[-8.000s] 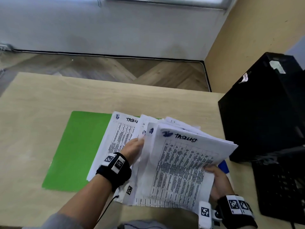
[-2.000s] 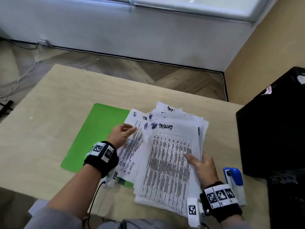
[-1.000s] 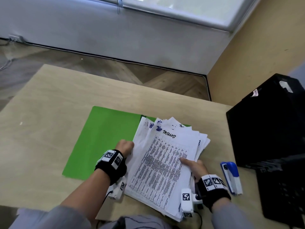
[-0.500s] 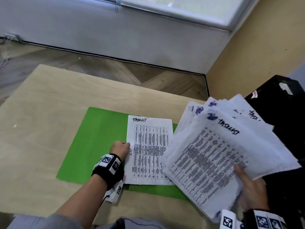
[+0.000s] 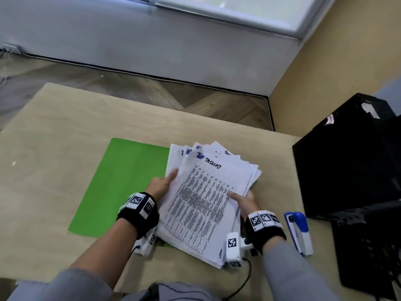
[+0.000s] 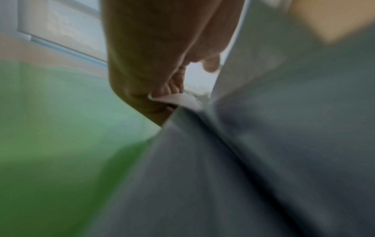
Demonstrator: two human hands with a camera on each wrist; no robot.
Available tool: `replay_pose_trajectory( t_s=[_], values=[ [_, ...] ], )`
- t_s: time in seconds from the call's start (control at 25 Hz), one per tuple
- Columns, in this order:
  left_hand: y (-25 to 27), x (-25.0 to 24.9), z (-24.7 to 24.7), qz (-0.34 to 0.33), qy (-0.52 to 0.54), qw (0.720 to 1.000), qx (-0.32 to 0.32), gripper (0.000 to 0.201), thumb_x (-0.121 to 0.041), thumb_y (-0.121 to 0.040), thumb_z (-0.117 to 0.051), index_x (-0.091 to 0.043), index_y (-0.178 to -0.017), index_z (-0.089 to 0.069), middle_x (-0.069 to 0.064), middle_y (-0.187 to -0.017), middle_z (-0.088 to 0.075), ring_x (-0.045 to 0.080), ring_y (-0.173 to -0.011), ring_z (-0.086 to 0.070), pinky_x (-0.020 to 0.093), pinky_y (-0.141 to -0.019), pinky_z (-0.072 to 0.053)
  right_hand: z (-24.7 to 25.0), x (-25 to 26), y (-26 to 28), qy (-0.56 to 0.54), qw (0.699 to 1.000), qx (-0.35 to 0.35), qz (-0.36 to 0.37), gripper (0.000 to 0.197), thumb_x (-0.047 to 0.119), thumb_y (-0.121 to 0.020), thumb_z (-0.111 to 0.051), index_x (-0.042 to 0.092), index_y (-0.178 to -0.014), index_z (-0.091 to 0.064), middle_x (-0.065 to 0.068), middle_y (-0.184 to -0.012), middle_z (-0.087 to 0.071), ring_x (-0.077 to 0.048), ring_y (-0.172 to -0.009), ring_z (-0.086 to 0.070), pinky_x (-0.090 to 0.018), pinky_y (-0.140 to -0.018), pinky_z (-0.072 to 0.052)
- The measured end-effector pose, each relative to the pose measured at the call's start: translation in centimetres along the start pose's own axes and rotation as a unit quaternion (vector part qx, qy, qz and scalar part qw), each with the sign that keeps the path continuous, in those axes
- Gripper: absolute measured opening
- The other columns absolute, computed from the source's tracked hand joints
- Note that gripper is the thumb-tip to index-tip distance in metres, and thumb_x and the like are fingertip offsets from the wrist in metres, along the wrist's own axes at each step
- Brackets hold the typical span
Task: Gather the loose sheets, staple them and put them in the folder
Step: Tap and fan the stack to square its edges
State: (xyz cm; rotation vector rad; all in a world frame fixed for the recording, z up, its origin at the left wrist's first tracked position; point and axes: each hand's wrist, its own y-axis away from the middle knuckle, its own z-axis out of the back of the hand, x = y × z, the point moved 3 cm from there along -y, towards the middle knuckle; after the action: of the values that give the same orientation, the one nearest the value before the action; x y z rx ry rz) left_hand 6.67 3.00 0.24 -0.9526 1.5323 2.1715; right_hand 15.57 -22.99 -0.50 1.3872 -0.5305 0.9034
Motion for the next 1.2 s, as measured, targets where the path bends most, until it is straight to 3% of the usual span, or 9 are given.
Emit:
replay_pose_trajectory(
  t_s=[0.16,0.28,0.4,0.48,0.6,0.8,0.92,1.08,1.2],
  values=[
    [0.2,0.0,-1.2,-0.041,-0.006,0.999,0.034,0.045,-0.01,-0.082,-0.073,-0.001,-0.122,-0.055,0.013,-0.101,-0.067,0.028,-0.082,-0.068,0.04,-0.07,-0.06,-0.5,0.8,-0.6,-0.026,0.999,-0.037,-0.027,0.045,0.015,-0.075,-0.083,0.002,-0.113,-0.064,-0.012,-0.105,-0.072,-0.022,-0.078,-0.068,-0.021,-0.056,-0.054],
    [1.9,-1.0,-1.6,-0.087,0.073,0.984,0.134,0.039,0.004,-0.083,-0.067,-0.002,-0.119,-0.054,0.012,-0.101,-0.064,0.021,-0.081,-0.066,0.026,-0.064,-0.057,1.1,0.6,-0.2,-0.029,0.997,0.014,-0.076,0.052,0.026,-0.07,-0.085,0.006,-0.113,-0.066,-0.003,-0.1,-0.071,-0.023,-0.087,-0.066,-0.032,-0.079,-0.052],
    [4.0,-2.6,0.1,-0.117,0.061,0.975,0.178,0.03,0.003,-0.078,-0.072,-0.003,-0.104,-0.06,0.01,-0.091,-0.067,0.019,-0.075,-0.066,0.025,-0.064,-0.057,2.7,1.2,2.1,-0.108,0.992,0.045,-0.05,0.064,0.029,-0.053,-0.093,0.005,-0.109,-0.073,-0.008,-0.101,-0.073,-0.036,-0.107,-0.064,-0.048,-0.093,-0.052],
    [5.4,-4.2,1.1,-0.147,-0.001,0.969,0.2,0.026,0.001,-0.075,-0.075,0.002,-0.099,-0.064,0.012,-0.086,-0.072,0.021,-0.074,-0.07,0.029,-0.069,-0.06,3.3,2.6,4.0,-0.153,0.987,0.051,0.004,0.069,0.031,-0.039,-0.098,0.002,-0.098,-0.074,-0.009,-0.088,-0.075,-0.036,-0.098,-0.068,-0.043,-0.087,-0.056],
    [8.3,-7.8,1.3,-0.237,-0.018,0.952,0.194,0.034,-0.008,-0.073,-0.081,-0.007,-0.105,-0.069,0.003,-0.095,-0.077,0.015,-0.089,-0.073,0.025,-0.079,-0.059,3.0,7.2,8.1,-0.147,0.978,0.039,0.145,0.054,0.017,-0.059,-0.085,-0.003,-0.105,-0.066,-0.006,-0.085,-0.078,-0.024,-0.088,-0.074,-0.024,-0.067,-0.058],
    [11.6,-11.5,0.9,-0.346,0.178,0.916,0.099,0.058,-0.003,-0.063,-0.082,-0.003,-0.117,-0.061,0.003,-0.103,-0.075,0.017,-0.099,-0.071,0.023,-0.079,-0.057,2.6,13.2,13.3,-0.146,0.93,0.008,0.337,0.036,-0.019,-0.078,-0.064,0.013,-0.096,-0.063,0.026,-0.076,-0.074,0.01,-0.076,-0.069,-0.005,-0.069,-0.05],
    [11.4,-11.7,0.6,-0.372,0.229,0.895,0.086,0.051,0.009,-0.064,-0.078,0.001,-0.112,-0.064,0.0,-0.096,-0.077,0.02,-0.096,-0.072,0.024,-0.077,-0.058,2.4,13.4,13.1,-0.111,0.927,0.022,0.358,0.039,-0.018,-0.076,-0.068,0.007,-0.106,-0.065,0.027,-0.085,-0.074,0.011,-0.086,-0.068,-0.005,-0.076,-0.049],
    [9.8,-12.1,-0.4,-0.38,0.179,0.904,0.083,0.049,0.003,-0.066,-0.082,0.002,-0.113,-0.065,0.004,-0.098,-0.077,0.019,-0.092,-0.074,0.034,-0.084,-0.058,1.2,12.2,10.4,-0.089,0.934,0.005,0.346,0.062,-0.01,-0.073,-0.077,0.011,-0.128,-0.056,-0.002,-0.111,-0.072,-0.012,-0.103,-0.069,-0.026,-0.088,-0.057],
    [9.3,-12.7,0.2,-0.394,0.197,0.896,0.063,0.063,0.001,-0.067,-0.083,0.001,-0.123,-0.052,0.01,-0.109,-0.072,0.021,-0.098,-0.072,0.035,-0.085,-0.059,1.1,12.9,10.7,-0.1,0.926,-0.017,0.364,0.044,-0.009,-0.077,-0.073,-0.001,-0.118,-0.06,0.011,-0.094,-0.075,-0.003,-0.091,-0.07,-0.018,-0.079,-0.056]
  ],
)
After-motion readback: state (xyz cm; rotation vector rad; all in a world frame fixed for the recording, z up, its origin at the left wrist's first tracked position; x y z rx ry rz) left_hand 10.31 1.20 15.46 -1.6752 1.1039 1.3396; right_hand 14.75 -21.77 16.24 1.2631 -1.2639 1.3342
